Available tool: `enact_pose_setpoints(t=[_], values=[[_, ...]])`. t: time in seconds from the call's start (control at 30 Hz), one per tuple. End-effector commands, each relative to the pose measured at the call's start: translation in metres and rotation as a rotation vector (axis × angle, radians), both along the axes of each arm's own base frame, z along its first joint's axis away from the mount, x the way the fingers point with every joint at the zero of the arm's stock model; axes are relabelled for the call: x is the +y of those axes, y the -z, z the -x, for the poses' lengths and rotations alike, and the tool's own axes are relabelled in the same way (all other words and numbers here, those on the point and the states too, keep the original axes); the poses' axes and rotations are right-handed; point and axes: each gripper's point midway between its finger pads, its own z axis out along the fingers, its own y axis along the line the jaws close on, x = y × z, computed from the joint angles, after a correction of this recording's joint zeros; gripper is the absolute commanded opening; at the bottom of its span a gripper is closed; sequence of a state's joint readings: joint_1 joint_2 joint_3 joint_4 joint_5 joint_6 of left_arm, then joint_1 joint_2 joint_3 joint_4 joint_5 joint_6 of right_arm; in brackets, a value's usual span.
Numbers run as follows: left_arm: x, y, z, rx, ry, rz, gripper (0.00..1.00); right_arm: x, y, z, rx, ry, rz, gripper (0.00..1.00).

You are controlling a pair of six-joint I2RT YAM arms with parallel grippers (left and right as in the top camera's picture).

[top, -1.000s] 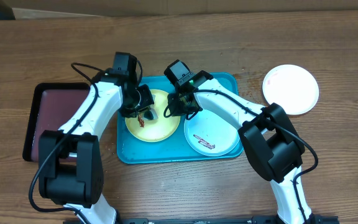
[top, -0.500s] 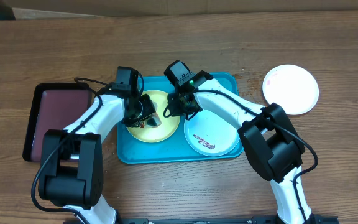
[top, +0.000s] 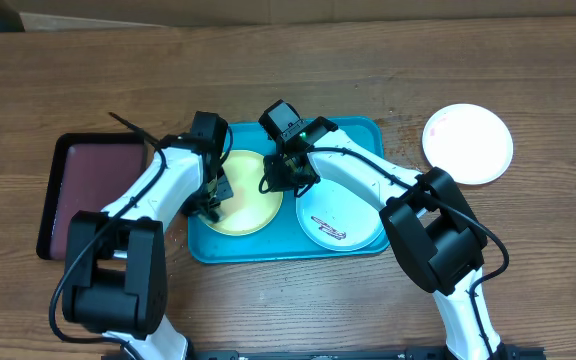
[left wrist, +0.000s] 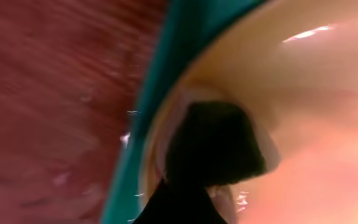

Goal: Clean dirty plates on tray and stack at the side
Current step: 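Scrub the yellow plate with the sponge while the right gripper holds it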

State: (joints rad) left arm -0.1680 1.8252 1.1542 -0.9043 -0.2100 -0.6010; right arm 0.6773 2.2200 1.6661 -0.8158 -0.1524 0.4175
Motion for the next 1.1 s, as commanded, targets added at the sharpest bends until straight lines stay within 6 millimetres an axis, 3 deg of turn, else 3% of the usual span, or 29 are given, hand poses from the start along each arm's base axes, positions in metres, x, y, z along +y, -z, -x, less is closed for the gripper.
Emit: enact_pose_setpoints(t=[0.0,0.07,0.27,0.37,0.77,0.87,1.07], values=[[0.025,-0.029,-0.028,-0.074,-0.030,-0.143,0.04,-0.018,0.014,-0.007,-0.005,0.035,0.068,0.04],[0.010,-0.041,-0.041,-0.098,-0.005,-0.063,0.04,-0.018,0.014,-0.008,-0.006,0.035,0.067,0.04],[-0.064,-0.052,-0.064,-0.149,0.198,0.337,0.04,-0.018,0.014,-0.008,-0.008,0.035,0.065,0.04],[-0.075,-0.046,-0.062,-0.152,0.199,0.404,0.04,-0.017,0.014,-0.008,-0.007,0.038,0.064,0.04],[-0.081,0.019,-0.029,-0.032,0.131,0.465,0.04,-0.017,0.014,-0.009,-0.010,0.039,0.061,0.04],[-0.070,0.027,-0.026,-0.010,0.121,0.400,0.04,-0.017,0.014,-0.009,-0.010,0.039,0.062,0.04],[-0.022,0.030,-0.017,0.030,0.101,0.129,0.04,-0.018,0.014,-0.010,-0.008,0.065,0.065,0.04]])
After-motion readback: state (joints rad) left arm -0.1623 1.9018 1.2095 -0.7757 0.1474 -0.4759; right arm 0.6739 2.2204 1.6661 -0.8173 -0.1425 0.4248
